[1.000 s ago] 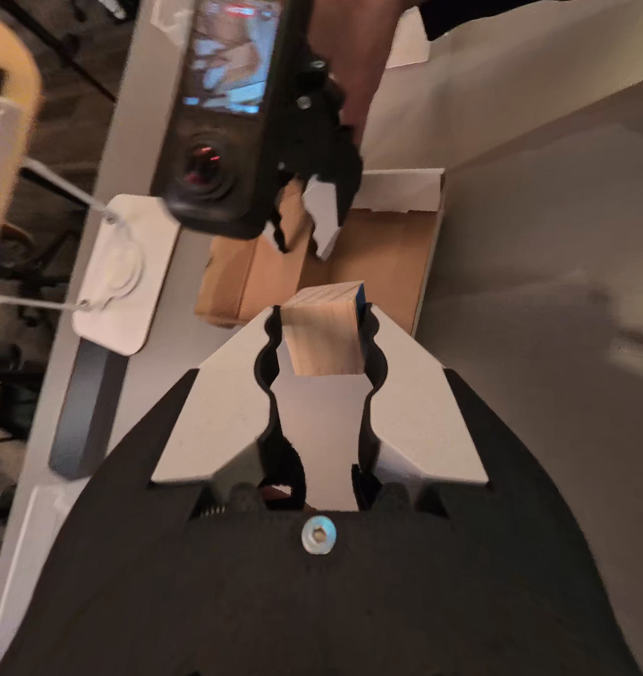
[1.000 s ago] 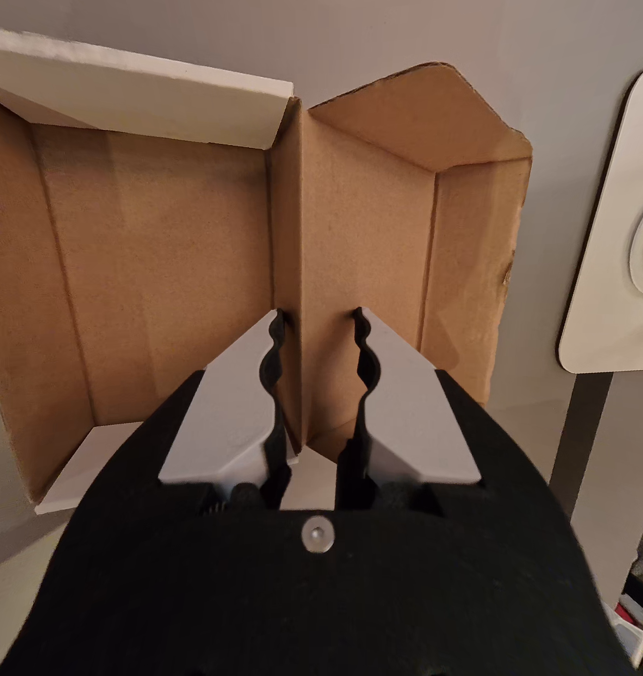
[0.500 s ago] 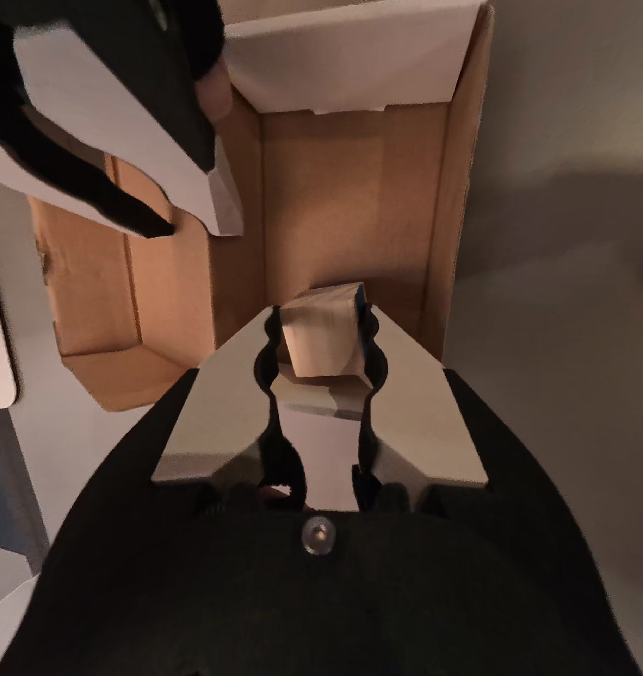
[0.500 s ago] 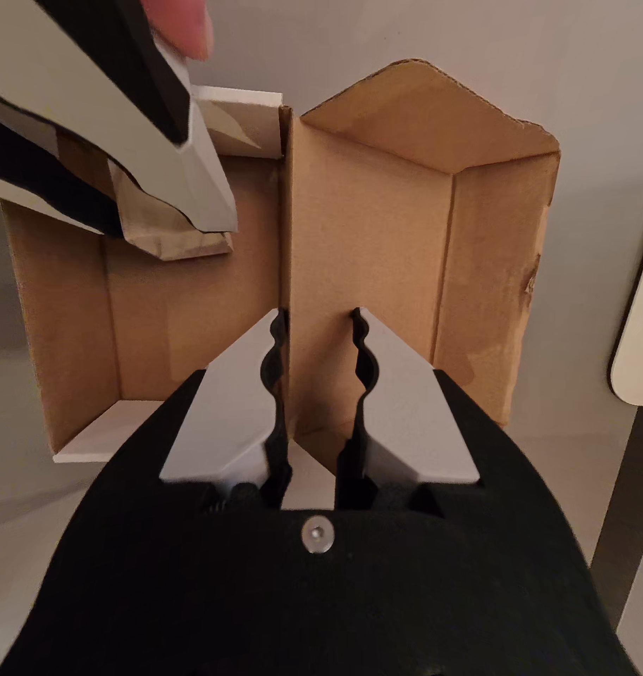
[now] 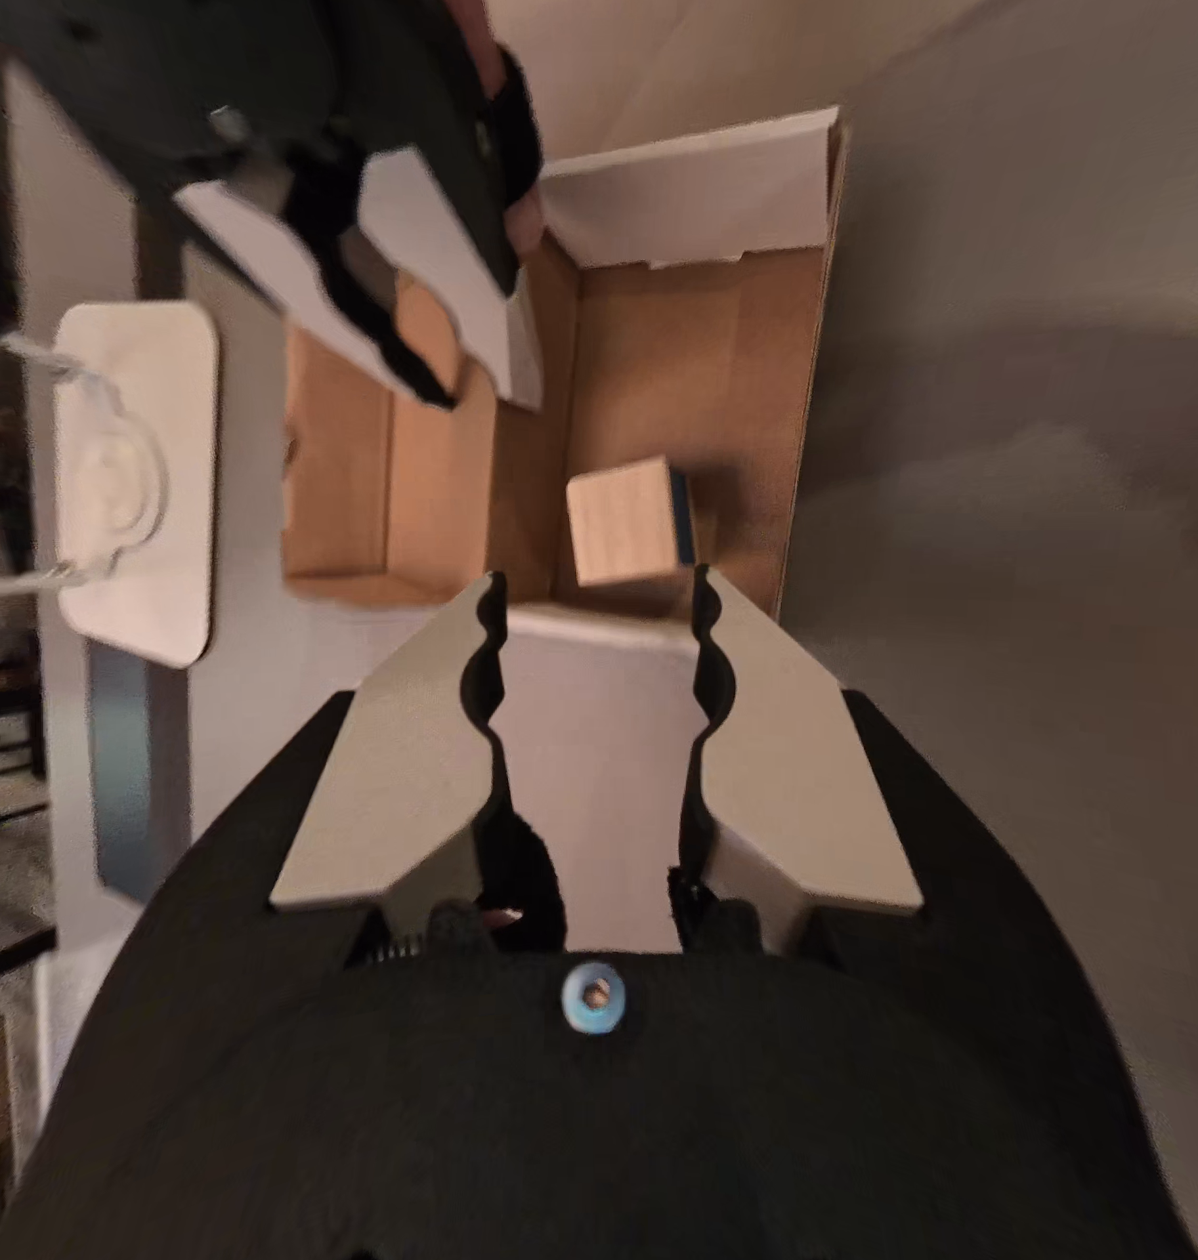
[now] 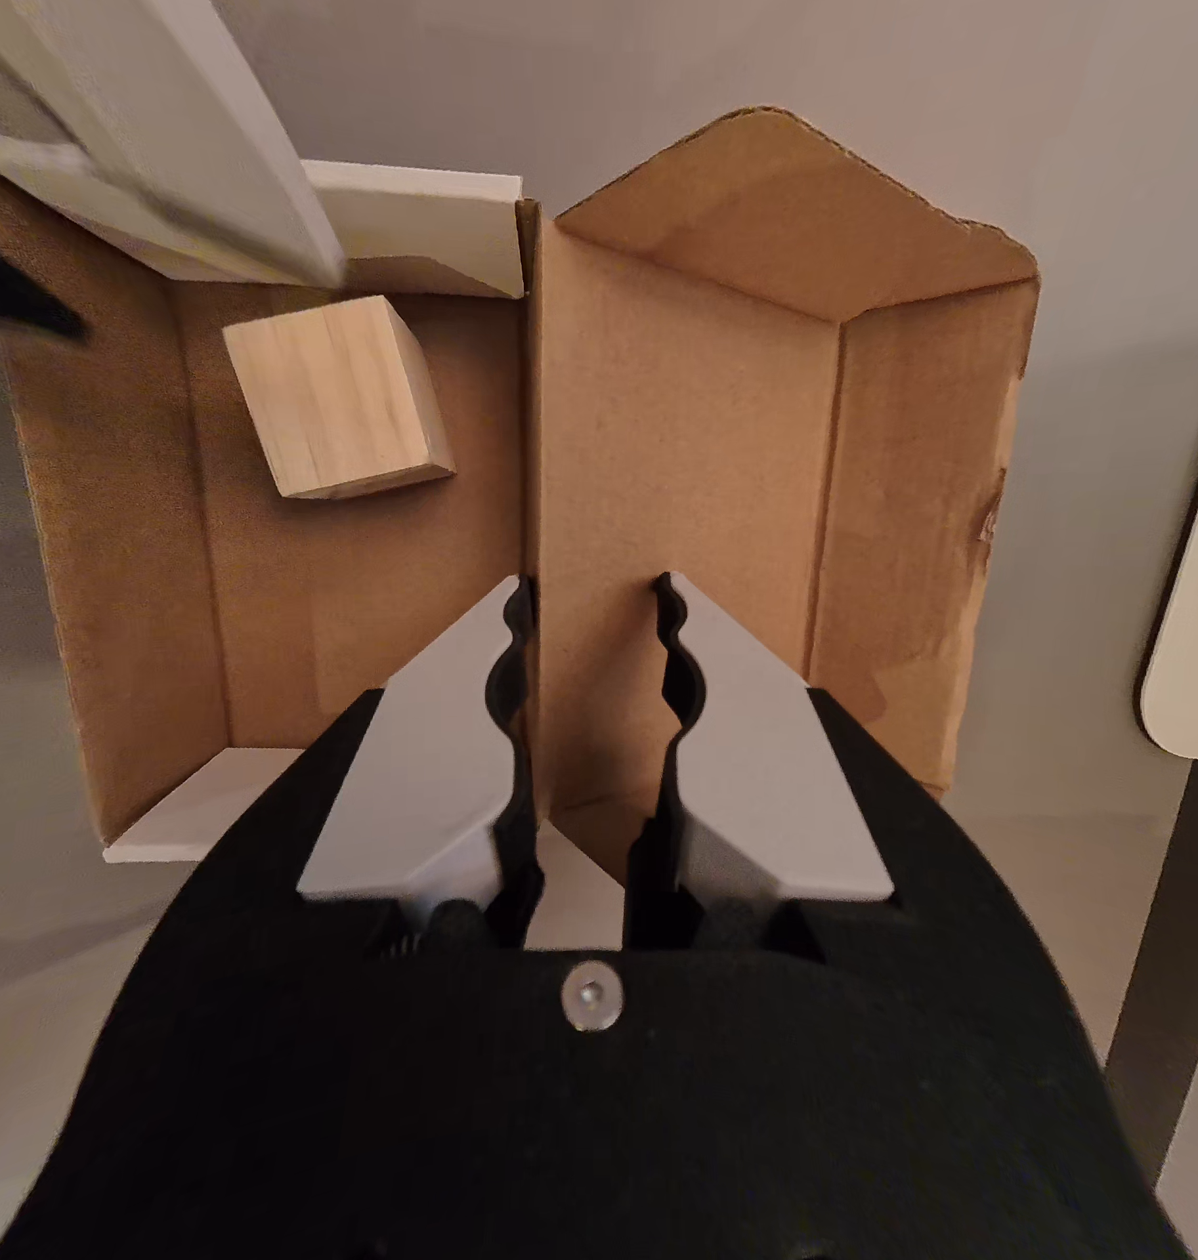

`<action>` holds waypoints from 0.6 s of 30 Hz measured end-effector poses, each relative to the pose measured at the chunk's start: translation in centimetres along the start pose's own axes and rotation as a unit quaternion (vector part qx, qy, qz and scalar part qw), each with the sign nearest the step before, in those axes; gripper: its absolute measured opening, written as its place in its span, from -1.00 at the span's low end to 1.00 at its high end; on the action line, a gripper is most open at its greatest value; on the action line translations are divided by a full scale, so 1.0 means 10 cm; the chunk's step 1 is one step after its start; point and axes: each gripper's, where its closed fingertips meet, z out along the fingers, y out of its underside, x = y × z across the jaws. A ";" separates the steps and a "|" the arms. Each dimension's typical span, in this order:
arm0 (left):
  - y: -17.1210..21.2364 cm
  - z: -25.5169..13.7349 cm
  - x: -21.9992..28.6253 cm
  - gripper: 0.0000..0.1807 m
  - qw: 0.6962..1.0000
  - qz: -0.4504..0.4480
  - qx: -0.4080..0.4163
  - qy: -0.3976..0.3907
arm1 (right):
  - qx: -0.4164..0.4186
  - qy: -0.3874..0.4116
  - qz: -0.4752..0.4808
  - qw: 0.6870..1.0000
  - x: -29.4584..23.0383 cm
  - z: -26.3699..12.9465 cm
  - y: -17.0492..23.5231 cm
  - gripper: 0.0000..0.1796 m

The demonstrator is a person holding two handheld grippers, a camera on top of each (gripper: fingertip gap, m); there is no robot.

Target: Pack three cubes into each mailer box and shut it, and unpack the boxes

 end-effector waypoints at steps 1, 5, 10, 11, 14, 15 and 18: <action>0.10 -0.16 -0.07 -0.42 1.000 -0.008 -0.001 -0.020 | -0.001 0.001 -0.002 1.000 0.00 0.00 0.00 -0.62; 0.81 -0.81 -0.55 -0.46 0.992 -0.086 -0.036 -0.090 | -0.003 -0.004 -0.005 1.000 0.00 0.00 0.00 -0.62; 1.91 -1.33 -1.05 -0.52 0.966 -0.182 -0.107 -0.148 | -0.015 -0.003 -0.007 1.000 0.00 0.00 0.00 -0.62; 2.09 -1.33 -1.08 -0.52 0.962 -0.198 -0.119 -0.146 | -0.017 -0.002 -0.006 1.000 0.00 0.00 0.00 -0.62; 2.55 -1.19 -1.05 -0.51 0.948 -0.245 -0.160 -0.127 | -0.017 -0.001 -0.002 1.000 0.01 0.00 0.01 -0.62; 2.69 -1.13 -1.04 -0.51 0.942 -0.253 -0.178 -0.127 | -0.017 0.000 -0.001 1.000 0.01 0.00 0.01 -0.62; 2.94 -0.94 -0.99 -0.49 0.932 -0.275 -0.209 -0.113 | -0.020 0.002 0.001 1.000 0.01 0.00 0.01 -0.62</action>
